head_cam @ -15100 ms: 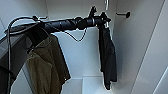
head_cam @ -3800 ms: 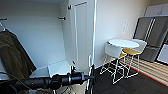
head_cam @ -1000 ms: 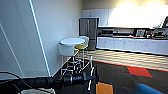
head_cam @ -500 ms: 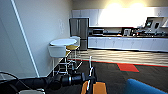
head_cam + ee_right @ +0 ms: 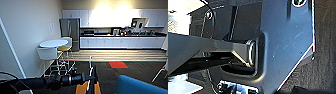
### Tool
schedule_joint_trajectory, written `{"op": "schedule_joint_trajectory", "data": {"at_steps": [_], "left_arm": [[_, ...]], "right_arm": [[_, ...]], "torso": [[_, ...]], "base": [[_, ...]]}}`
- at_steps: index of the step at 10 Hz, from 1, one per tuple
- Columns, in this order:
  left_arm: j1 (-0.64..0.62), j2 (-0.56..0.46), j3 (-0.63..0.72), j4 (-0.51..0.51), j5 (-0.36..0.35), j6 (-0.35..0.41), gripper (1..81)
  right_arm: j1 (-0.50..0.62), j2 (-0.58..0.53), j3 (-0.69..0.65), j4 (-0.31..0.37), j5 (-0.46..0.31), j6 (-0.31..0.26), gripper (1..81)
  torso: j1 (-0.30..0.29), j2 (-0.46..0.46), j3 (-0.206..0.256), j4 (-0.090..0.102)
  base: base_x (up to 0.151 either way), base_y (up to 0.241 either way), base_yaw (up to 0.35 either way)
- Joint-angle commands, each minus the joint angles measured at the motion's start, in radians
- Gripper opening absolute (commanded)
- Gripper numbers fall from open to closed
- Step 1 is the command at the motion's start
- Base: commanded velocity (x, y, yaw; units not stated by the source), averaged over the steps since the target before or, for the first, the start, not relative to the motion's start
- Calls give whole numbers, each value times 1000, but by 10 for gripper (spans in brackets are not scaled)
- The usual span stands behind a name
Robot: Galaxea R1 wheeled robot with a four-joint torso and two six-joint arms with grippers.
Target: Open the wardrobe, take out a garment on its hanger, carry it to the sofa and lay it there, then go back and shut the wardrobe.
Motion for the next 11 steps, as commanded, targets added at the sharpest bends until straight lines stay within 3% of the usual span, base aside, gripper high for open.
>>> {"op": "schedule_joint_trajectory", "data": {"at_steps": [1,11], "left_arm": [[-146,-1,39,31,-44,8,10],[-134,-8,42,39,-44,8,10]], "right_arm": [[32,-6,5,-6,-53,0,811],[34,-2,4,-10,-54,0,811]], "torso": [[0,0,0,0],[0,0,0,0]], "base": [[0,0,-259],[0,0,-259]]}}
